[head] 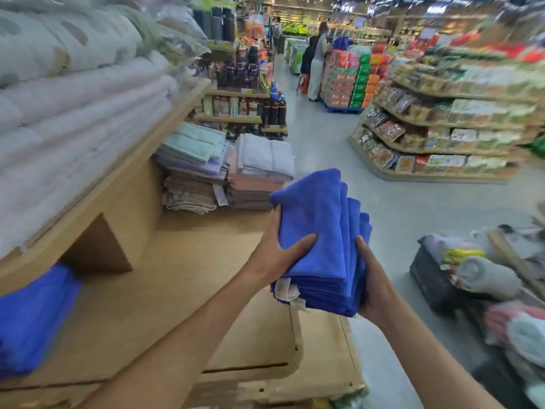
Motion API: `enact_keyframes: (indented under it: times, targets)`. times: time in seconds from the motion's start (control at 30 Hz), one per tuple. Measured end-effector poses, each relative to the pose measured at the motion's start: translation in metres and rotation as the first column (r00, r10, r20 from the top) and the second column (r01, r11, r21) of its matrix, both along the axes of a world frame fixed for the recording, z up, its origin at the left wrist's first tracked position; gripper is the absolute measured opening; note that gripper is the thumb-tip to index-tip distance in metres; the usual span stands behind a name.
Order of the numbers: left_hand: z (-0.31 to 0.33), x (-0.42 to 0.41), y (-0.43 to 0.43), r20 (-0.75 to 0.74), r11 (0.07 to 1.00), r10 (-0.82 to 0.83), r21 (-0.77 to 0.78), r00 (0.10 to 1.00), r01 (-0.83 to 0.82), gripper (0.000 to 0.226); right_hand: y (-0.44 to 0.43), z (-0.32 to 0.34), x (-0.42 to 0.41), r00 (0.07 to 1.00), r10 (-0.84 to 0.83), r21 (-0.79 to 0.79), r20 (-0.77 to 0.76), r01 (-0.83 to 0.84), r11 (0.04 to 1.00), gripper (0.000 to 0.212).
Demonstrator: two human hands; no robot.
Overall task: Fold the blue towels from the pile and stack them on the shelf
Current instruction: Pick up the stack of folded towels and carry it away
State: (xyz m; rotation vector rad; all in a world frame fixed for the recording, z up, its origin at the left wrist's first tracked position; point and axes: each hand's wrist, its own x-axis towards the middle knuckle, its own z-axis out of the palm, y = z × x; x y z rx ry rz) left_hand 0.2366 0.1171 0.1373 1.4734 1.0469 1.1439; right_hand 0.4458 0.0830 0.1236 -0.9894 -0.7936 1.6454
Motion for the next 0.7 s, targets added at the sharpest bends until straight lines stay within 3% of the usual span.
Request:
enact_keyframes:
  times: [0.13,0.37,0.7]
  targets:
    - [0.005,0.119,-0.013,0.003,0.993,-0.115,-0.012,0.993,0.115,0.087,-0.033,0.004,0.116,0.994,-0.102,0.007,-0.030,0.102,0.995,0.056]
    - [-0.034,0.293,-0.051,-0.023,0.967,-0.244,-0.088,0.970,0.241,0.084,-0.092,-0.042,0.283,0.974,-0.214,-0.169,-0.069,0.200,0.965,0.056]
    - [-0.133,0.390,-0.055,-0.055,0.941,-0.215,-0.278,0.975,0.192,0.090,-0.101,-0.125,0.377,0.986,-0.166,-0.413,-0.006,0.149,0.899,0.061]
